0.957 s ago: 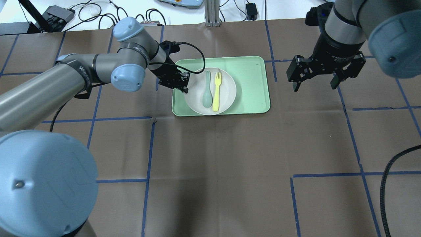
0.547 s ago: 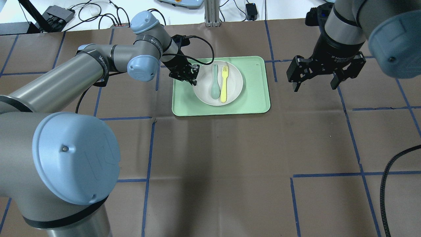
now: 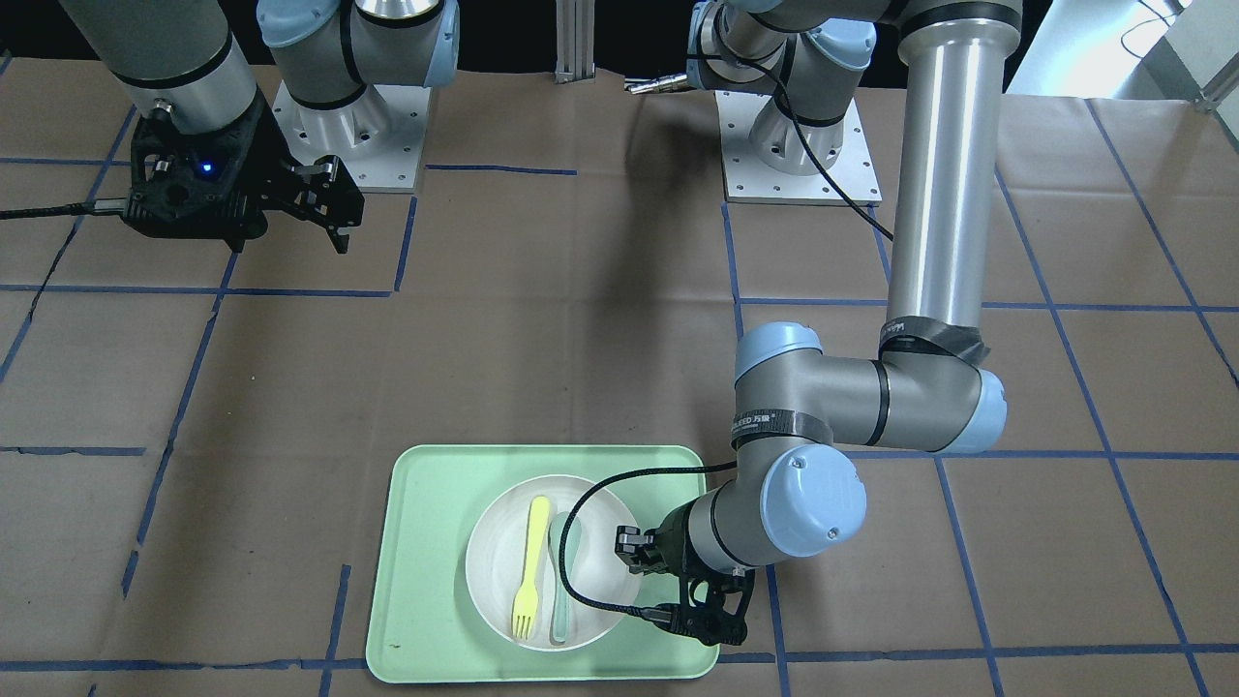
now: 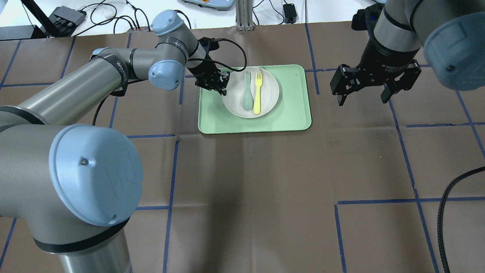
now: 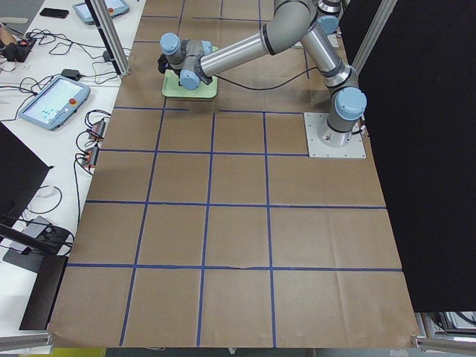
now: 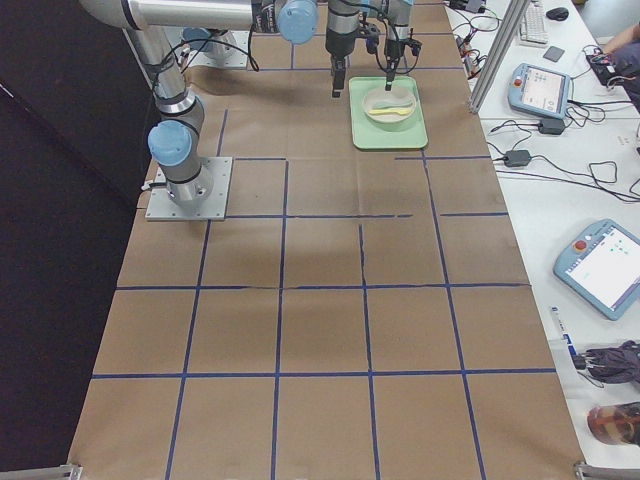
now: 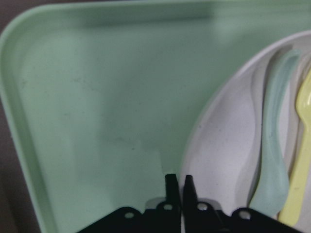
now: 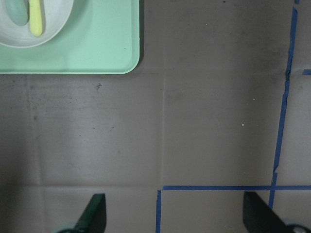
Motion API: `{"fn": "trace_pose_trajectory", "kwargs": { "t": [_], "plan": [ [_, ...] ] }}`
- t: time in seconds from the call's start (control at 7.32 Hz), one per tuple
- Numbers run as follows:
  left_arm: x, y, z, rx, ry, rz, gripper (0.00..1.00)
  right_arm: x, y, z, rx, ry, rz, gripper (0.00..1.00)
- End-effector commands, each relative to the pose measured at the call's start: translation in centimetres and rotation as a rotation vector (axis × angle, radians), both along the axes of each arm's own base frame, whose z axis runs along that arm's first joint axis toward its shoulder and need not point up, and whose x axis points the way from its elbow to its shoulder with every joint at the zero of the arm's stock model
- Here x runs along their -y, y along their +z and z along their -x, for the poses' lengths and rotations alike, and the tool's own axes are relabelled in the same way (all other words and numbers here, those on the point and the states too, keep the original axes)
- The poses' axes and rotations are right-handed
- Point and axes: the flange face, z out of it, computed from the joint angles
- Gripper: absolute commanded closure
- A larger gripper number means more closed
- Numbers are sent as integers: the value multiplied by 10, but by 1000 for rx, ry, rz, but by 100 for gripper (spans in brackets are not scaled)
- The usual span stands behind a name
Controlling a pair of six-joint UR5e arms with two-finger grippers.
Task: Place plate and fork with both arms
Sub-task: 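Open the left gripper and lift it away from the plate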
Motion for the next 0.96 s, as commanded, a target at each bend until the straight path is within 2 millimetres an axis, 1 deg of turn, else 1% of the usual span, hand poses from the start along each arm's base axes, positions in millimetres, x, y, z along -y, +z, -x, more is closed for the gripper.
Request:
{"fn": "trace_pose_trajectory", "kwargs": {
  "t": [0.0,0.14,0.27,0.41,0.55,0.68,0.82],
  "plan": [
    [-5,5,3,4,-1,8,1,0,0,0,2,0,1,0],
    [-11,21,5,23,-6,17,0,0,0,-1,3,3,3,0],
    [-20,51,-2,100,-6,27,0,1,0,0,-3,3,3,0],
    [-37,89,-7,149,-11,5,0,2,1,-1,2,3,8,0],
    [-64,138,-15,196,-13,-1,0,2,5,0,-3,1,18,0],
    [-93,176,-23,249,-16,-5,0,8,6,-1,-6,3,38,0],
    [-127,218,-29,274,-15,5,0,15,0,-2,-5,6,43,0]
  ]
}}
